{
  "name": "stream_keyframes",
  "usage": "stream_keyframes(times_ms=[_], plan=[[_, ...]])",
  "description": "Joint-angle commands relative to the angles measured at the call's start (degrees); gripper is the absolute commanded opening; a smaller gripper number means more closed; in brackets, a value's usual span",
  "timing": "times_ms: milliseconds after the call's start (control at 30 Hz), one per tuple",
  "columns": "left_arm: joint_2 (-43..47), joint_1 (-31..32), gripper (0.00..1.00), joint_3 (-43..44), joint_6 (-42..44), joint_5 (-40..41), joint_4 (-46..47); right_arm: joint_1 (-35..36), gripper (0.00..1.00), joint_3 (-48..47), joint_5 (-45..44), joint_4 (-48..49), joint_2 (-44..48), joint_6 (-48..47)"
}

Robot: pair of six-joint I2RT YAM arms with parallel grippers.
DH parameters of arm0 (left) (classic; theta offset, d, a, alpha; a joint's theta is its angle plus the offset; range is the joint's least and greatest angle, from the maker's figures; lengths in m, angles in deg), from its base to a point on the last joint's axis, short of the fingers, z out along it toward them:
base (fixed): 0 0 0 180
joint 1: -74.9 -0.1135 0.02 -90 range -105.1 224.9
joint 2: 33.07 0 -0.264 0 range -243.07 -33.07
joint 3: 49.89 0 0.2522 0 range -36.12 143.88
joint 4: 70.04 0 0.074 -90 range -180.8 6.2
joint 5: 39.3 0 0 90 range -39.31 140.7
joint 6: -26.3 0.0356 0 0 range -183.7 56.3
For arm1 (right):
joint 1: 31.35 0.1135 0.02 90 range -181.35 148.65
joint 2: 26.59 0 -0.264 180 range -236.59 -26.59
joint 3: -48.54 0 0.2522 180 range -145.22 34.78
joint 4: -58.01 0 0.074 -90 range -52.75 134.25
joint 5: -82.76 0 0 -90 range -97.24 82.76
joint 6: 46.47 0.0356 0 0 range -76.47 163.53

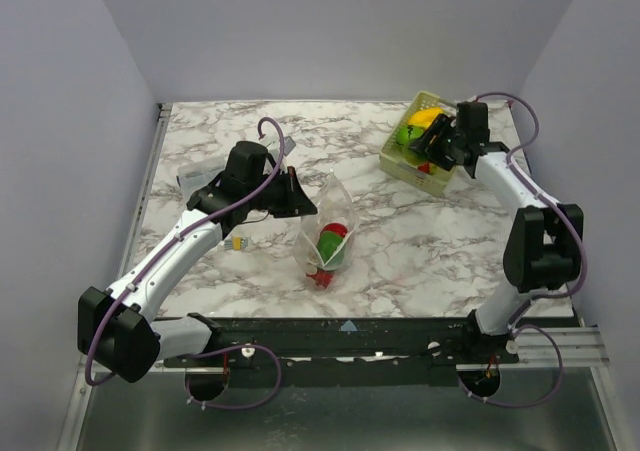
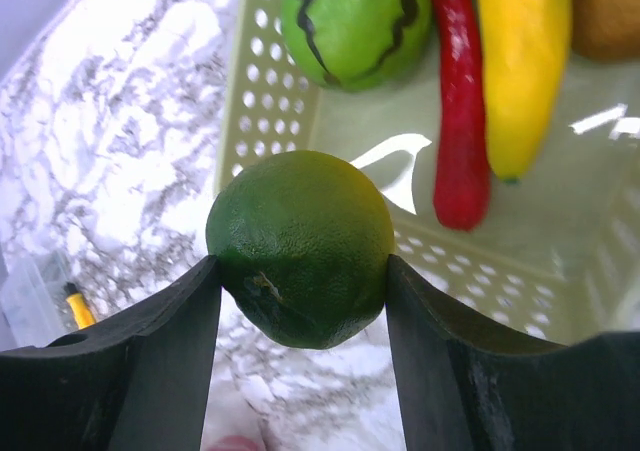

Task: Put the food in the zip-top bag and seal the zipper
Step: Pick up the fake fruit from the bin, then place the fake fruit in the zipper food storage bag.

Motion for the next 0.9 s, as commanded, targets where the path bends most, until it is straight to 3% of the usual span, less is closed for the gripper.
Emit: stream_keyframes(times_ms=[0,133,300,567,767,867], plan=[[0.2,0.1,0.00,-0.4,-0.3,-1.8,0.6,0.1,0.10,7.6,-6.5,0.9,9.1,-2.6],[-0.2,0.0,0.00,-0.4,-0.7,-2.8,0.8,0.2,0.09,12.7,-6.0,-0.1,18.3,-3.0],[-0.7,-0.6,0.00,-0.4,-1.1,-3.4,0.9,3.3,0.08,19.3,5.9,3.9,28.1,0.1],[-0.6,-1.0,0.00,-0.2,-1.0,-3.3,0.8,24.7,0.08,18.5,6.8,10.7,41.2,-0.2],[0.1,-1.1,0.00,-0.3,-0.7,-2.4,0.6,39.0,0.08,12.8,3.8,3.4,36.5,-0.6],[0.5,-1.2,0.00,-0.4,-0.6,-2.2,0.5,49.2,0.08,11.6,-5.8,-1.4,34.7,-2.6]])
